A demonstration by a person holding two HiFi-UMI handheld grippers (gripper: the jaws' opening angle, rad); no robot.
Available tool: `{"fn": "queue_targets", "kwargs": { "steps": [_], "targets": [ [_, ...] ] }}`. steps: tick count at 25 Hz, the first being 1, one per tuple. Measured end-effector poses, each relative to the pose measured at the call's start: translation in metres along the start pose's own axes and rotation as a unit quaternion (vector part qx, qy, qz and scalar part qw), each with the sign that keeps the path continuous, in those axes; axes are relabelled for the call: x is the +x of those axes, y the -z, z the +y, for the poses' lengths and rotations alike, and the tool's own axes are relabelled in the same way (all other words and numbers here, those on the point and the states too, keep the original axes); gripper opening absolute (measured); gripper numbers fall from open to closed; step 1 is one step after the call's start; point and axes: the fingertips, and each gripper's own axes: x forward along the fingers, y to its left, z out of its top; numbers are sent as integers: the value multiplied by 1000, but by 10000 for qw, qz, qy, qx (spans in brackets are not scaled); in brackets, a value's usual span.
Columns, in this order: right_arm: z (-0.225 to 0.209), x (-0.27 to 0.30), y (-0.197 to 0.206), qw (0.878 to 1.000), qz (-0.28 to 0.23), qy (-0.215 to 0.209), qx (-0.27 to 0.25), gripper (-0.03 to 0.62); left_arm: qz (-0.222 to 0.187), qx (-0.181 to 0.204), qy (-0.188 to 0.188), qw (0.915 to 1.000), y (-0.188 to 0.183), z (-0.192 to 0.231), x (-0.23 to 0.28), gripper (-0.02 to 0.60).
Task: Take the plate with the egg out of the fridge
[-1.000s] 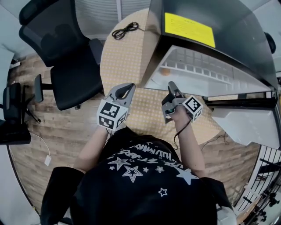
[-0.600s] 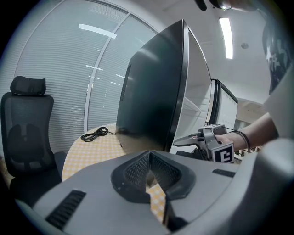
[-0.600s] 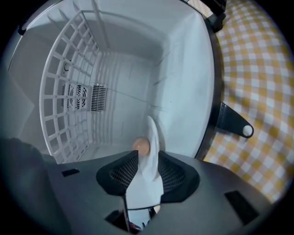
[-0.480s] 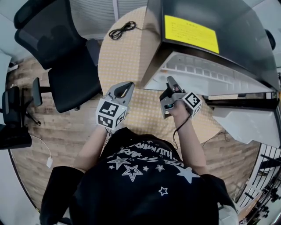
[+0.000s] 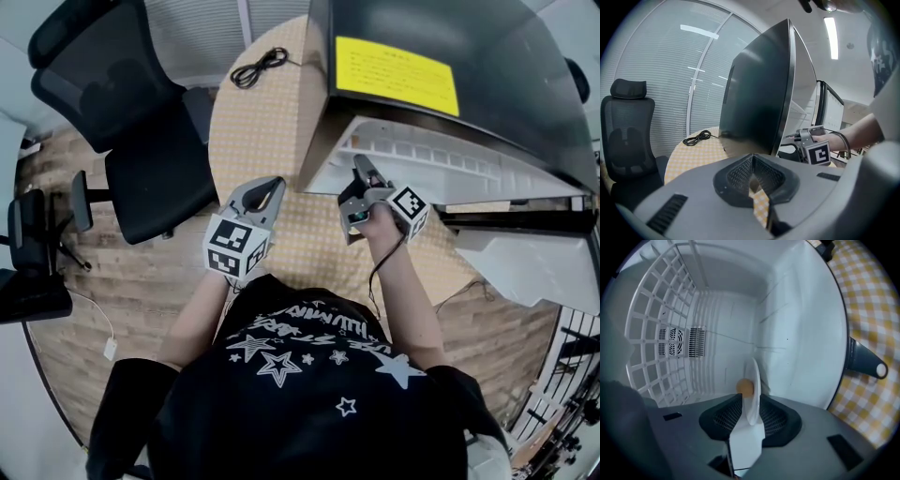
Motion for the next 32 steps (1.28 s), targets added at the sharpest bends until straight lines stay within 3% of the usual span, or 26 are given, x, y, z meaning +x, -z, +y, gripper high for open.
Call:
{"fn": "queue_targets", "kwargs": {
  "steps": [9,17,32],
  "targets": [
    [-9,-1,0,9996,-142,235,69,36,-3,8,1,10000,0,-2,1,6],
    [-4,-9,-2,9994,-180,-251,174,29,-27,29,-44,10000,0,-3,-4,6],
    [-43,-96,9,9994,190,-282,24,31,36,150,-27,9999,7,-54,-20,6]
  ]
}}
